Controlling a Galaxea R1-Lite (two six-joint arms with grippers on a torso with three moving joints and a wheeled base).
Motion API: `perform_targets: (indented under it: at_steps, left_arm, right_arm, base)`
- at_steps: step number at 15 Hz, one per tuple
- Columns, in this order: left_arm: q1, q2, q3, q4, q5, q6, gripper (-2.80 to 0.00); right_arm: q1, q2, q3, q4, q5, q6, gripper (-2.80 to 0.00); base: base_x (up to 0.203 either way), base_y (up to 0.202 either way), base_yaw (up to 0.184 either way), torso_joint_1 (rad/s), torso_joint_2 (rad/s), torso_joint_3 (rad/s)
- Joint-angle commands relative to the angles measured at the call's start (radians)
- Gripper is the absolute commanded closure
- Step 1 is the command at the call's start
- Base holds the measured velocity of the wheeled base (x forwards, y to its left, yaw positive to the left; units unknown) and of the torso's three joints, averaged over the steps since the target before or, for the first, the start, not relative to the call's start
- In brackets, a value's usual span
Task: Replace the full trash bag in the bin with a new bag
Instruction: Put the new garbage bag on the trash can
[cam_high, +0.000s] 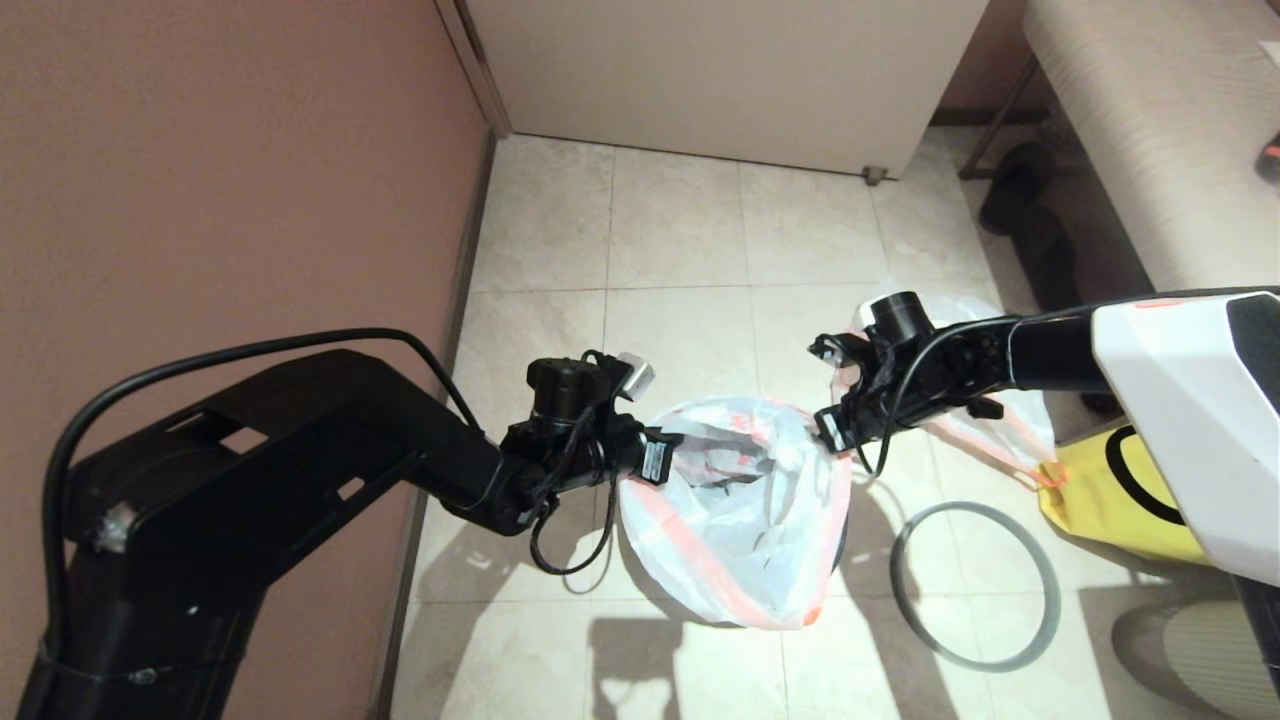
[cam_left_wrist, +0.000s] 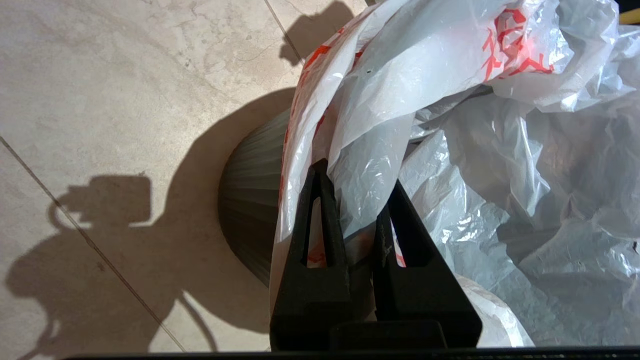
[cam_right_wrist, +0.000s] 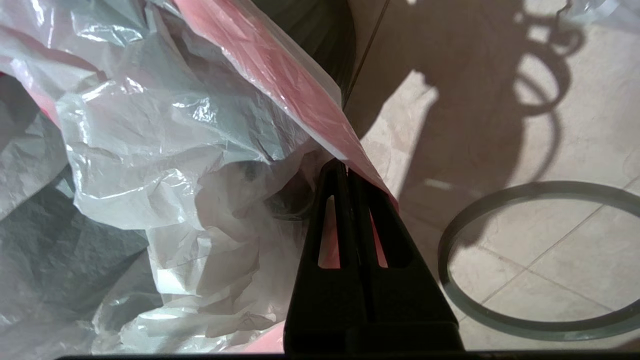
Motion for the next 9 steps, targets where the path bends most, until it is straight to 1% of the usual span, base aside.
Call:
perform_targets:
  at_steps: [1,2,4,6,9]
  left_arm:
    - [0.003,0.012,-0.01,-0.005,0.0,-0.002,0.0]
    - [0.004,0.013,-0.013,-0.005,0.001,-0.009,0.0]
    - [0.006,0.014,-0.029,-0.013,0.006,-0.045,0.0]
    - [0.014,0.015,-0.036,-0.027,0.012,-0.05,0.0]
    - [0.02,0.016,-0.06,-0.031,0.031,-0.095,0.0]
  right_arm:
    - [0.004,-0.012,0.031,0.014,0.006,0.0,0.0]
    - [0.007,-0.021,0.052,0.022,0.012,0.002,0.0]
    - [0.012,-0.038,0.114,0.025,0.062,0.003,0.0]
    - [0.018,-0.039,0.128,0.026,0.075,0.006,0.0]
    - [0.035,-0.039,0.141,0.026,0.095,0.005,0.0]
  base:
    - [0.0,0.0,0.0,0.0,0.0,0.0]
    - [0.0,0.0,0.0,0.0,0.0,0.0]
    - [0.0,0.0,0.0,0.0,0.0,0.0]
    - [0.0,0.0,0.0,0.0,0.0,0.0]
    - [0.0,0.0,0.0,0.0,0.0,0.0]
